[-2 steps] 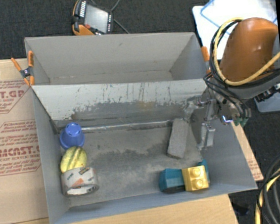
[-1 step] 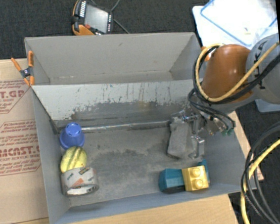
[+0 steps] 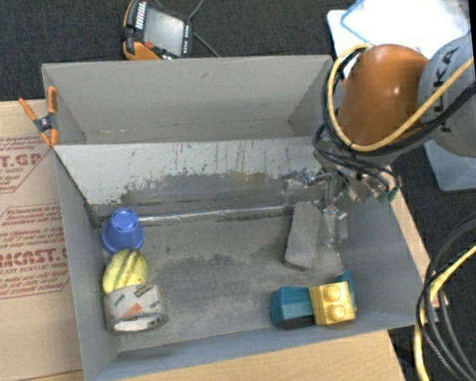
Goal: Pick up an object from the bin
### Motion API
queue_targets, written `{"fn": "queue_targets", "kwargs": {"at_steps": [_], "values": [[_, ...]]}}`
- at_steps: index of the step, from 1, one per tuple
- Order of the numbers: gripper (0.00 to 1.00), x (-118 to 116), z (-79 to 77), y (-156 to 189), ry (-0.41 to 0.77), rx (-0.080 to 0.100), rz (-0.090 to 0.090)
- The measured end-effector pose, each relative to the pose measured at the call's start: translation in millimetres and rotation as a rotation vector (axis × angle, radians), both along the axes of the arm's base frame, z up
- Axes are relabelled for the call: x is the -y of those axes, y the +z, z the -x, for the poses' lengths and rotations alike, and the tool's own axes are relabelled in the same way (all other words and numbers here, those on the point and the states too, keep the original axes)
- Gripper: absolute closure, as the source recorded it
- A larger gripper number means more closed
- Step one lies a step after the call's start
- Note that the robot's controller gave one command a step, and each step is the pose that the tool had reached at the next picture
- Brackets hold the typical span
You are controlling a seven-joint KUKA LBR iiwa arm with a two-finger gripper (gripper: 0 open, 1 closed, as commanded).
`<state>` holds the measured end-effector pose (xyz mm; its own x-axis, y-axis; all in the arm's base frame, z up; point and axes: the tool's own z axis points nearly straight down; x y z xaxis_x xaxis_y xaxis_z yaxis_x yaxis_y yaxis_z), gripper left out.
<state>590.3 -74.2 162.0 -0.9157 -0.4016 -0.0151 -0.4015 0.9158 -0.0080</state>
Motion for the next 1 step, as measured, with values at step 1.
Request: {"fn": "queue_targets", "kwargs": {"at_steps": [1], "values": [[0.0, 7.0, 9.4, -55.3, 0.194, -0.017, 0.0]]}}
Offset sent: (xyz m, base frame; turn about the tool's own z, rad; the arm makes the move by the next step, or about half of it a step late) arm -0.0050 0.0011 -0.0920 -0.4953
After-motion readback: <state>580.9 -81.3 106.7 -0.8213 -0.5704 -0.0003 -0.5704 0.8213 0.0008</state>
